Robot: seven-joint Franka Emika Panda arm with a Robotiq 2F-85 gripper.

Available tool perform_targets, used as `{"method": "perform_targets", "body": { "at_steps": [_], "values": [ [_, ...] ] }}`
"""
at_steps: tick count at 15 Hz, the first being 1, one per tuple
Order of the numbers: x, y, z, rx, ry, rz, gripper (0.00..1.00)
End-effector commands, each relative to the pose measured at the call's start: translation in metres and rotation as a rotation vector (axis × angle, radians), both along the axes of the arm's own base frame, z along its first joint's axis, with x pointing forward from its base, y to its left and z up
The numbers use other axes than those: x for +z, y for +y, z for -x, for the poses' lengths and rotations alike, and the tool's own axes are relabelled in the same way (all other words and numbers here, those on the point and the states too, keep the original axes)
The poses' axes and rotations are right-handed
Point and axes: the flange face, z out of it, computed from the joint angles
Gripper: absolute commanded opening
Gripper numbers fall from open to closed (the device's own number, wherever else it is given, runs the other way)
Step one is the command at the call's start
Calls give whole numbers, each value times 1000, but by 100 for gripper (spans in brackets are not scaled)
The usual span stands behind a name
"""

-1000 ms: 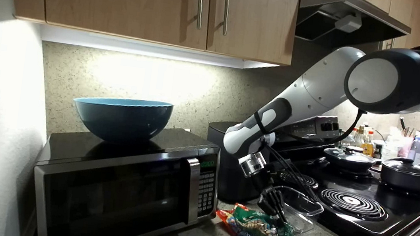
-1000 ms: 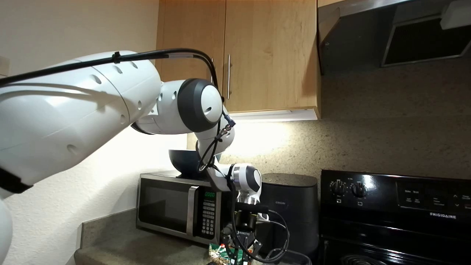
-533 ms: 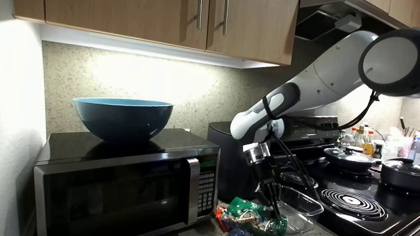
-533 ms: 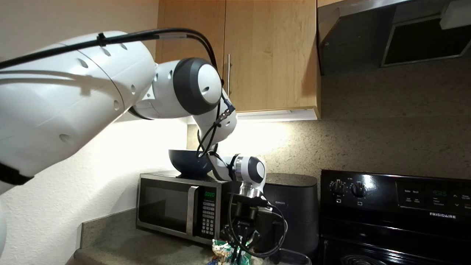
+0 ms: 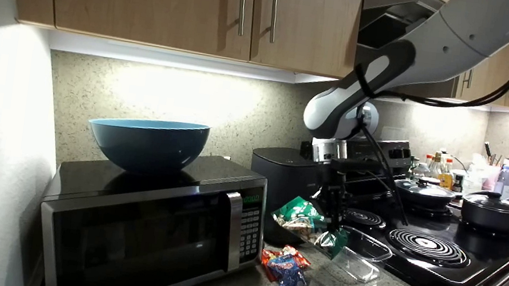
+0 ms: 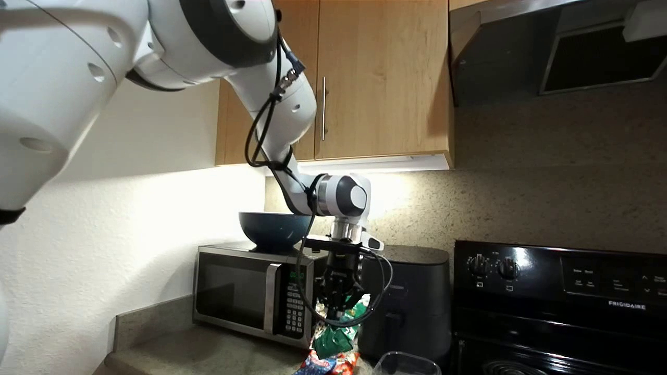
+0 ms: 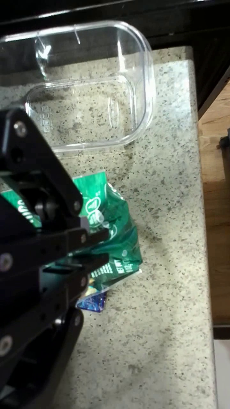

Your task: Put the green pack in the transparent bowl

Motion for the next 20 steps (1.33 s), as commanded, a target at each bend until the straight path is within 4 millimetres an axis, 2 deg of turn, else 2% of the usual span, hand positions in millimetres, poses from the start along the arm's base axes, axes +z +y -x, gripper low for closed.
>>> {"method": "perform_targets", "body": {
  "at_steps": [1,5,8,10,11,15,16,18,20],
  "values": [
    [29,-6,55,-163,-103,29,9],
    [40,-38,95,-350,-165,57,9],
    [41,-60,113,-490,-222,76,9],
    [35,-63,119,-583,-239,97,9],
    [33,-66,106,-504,-203,82,12],
    [28,-66,113,-560,-207,89,12],
    [28,-66,113,-560,-207,89,9],
    [28,-81,104,-613,-216,90,9],
    [27,-83,102,-623,-208,71,9]
  ]
}}
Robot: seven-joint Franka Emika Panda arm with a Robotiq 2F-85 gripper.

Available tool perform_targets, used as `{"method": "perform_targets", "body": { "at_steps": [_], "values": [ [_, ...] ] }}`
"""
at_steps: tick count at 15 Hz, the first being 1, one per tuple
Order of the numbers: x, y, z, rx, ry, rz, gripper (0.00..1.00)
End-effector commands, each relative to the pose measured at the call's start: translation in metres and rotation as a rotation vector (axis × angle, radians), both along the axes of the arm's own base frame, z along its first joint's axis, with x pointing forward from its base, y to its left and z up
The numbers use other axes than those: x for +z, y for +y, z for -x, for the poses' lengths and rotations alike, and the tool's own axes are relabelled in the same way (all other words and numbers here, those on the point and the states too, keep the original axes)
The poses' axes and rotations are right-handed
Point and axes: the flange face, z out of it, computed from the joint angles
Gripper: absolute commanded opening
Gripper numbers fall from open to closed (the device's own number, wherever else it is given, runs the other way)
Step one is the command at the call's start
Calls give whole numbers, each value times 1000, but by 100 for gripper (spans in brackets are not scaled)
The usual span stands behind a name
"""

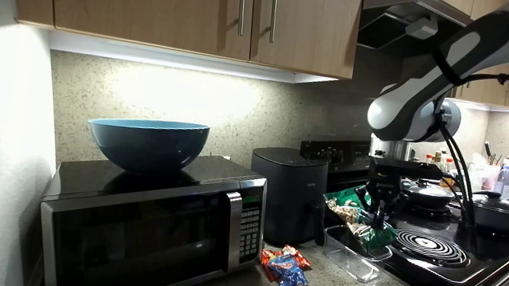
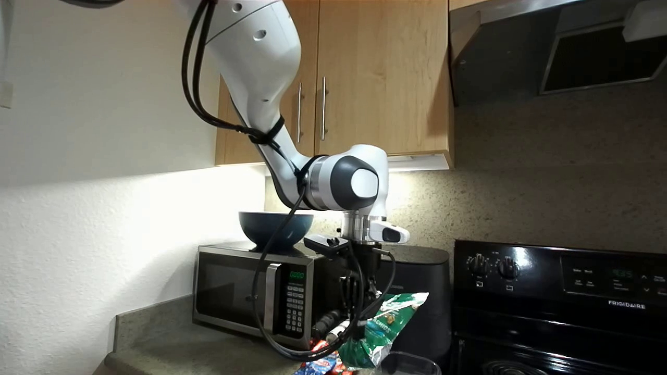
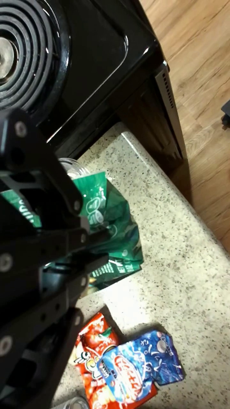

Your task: Put the green pack in the transparent bowl

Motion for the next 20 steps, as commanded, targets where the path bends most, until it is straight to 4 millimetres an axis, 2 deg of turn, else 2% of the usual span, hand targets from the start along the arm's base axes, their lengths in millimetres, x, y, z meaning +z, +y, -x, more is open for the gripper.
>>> {"method": "perform_targets", "body": {
  "at_steps": [1,7,12,15,17,18,20],
  "values": [
    [1,-10,-8,-47,-10,-28,9],
    [-5,-9,-14,-55,-13,-96,9],
    [-5,-16,-15,-130,-14,-52,9],
    [-1,-23,-17,-233,-70,19,9],
    [1,-20,-15,-275,-53,0,9],
    [-3,-21,-16,-227,-45,-3,12],
    [-3,-21,-16,-247,-44,-4,12]
  ]
}}
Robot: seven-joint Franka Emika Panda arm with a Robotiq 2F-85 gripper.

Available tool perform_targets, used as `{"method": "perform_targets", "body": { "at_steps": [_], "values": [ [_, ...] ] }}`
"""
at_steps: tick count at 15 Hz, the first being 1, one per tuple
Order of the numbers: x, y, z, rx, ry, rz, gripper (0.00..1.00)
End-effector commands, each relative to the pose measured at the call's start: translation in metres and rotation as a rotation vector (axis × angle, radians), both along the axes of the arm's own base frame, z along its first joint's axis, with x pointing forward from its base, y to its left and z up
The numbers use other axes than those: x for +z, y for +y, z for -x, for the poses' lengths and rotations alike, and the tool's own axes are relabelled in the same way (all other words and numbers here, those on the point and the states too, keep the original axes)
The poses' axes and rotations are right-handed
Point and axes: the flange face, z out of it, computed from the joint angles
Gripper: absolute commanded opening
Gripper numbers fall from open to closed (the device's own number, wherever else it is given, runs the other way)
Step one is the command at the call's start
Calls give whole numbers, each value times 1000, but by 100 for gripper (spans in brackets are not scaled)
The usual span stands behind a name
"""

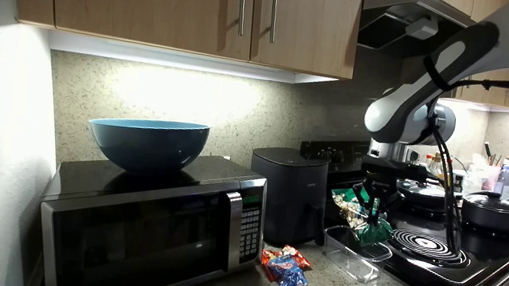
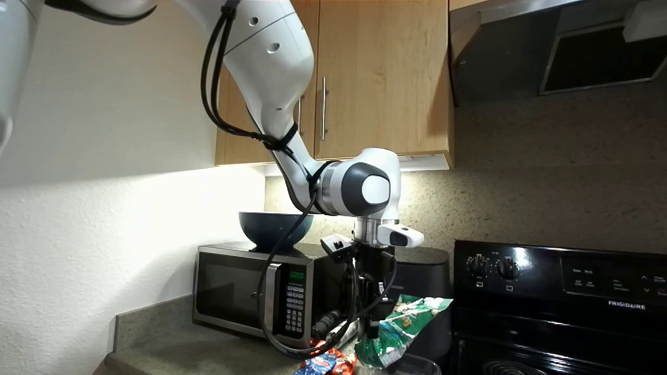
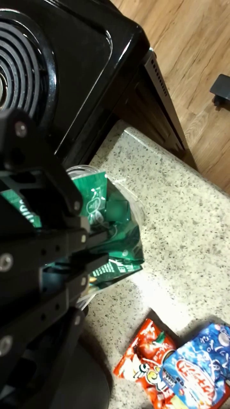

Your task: Put the green pack in the transparent bowl

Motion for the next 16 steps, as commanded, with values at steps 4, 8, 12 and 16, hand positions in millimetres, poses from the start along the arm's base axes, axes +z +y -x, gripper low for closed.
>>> {"method": "perform_targets", "body": {
  "at_steps": [4,8,12,16],
  "values": [
    [-8,-10,-15,-24,-31,29,9],
    [-18,-38,-49,-34,-30,39,9],
    [-35,-57,-74,-60,8,3,9],
    [-45,-56,-88,-62,51,-43,9]
  ]
}}
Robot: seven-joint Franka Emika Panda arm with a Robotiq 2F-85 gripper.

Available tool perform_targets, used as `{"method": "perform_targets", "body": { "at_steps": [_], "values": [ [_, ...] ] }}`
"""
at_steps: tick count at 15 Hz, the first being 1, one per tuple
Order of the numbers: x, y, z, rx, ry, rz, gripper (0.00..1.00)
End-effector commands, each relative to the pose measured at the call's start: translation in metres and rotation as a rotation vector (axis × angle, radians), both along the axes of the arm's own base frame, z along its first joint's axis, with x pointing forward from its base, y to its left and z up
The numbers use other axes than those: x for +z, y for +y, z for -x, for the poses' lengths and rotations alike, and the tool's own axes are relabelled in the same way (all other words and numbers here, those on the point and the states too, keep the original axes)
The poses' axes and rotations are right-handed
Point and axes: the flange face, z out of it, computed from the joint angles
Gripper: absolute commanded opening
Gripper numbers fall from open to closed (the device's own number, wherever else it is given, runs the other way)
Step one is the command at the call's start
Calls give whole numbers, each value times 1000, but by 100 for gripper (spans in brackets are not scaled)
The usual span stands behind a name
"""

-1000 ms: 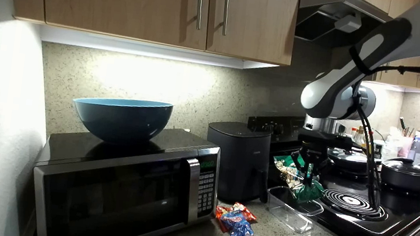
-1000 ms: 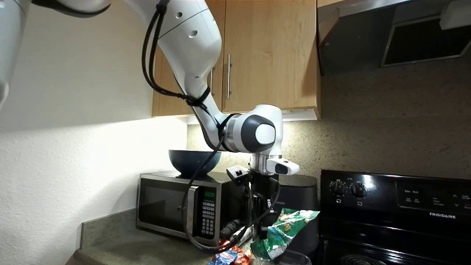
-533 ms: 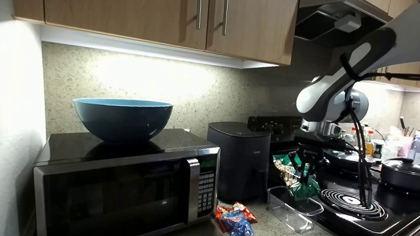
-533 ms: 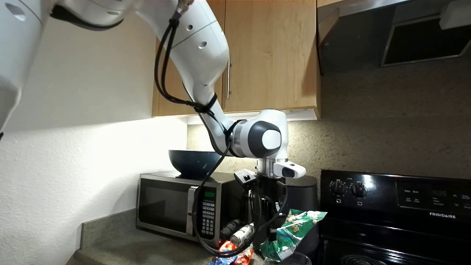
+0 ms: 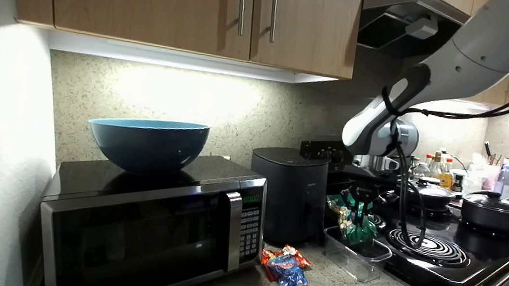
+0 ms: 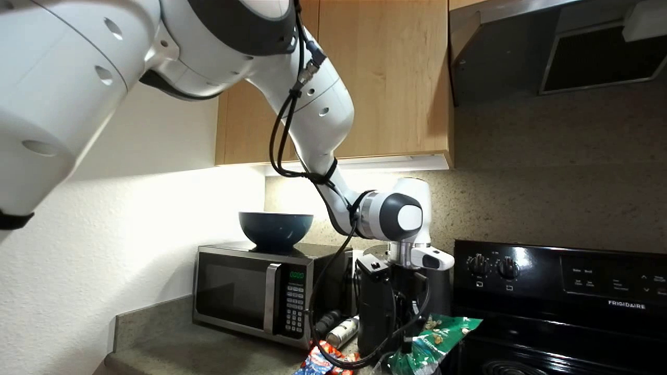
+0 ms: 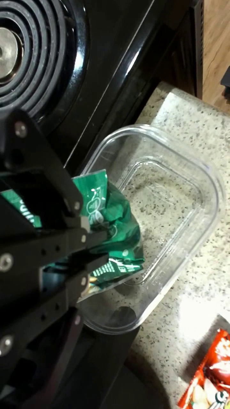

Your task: Put the green pack in the transparent bowl

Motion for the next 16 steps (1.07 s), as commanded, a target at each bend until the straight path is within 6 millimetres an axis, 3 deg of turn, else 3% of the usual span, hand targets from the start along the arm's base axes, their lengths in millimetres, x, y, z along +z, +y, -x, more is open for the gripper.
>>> {"method": "perform_targets", "body": {
  "at_steps": [1,2,3,5,14,16],
  "values": [
    [2,-1,-12,7,27,-65,9],
    [3,2,-11,-1,45,-71,9],
    [4,3,-11,-5,57,-71,37],
    [9,8,-10,1,68,-75,44],
    [40,28,-4,18,44,-67,100],
    [54,41,3,32,45,-82,100]
  ]
}}
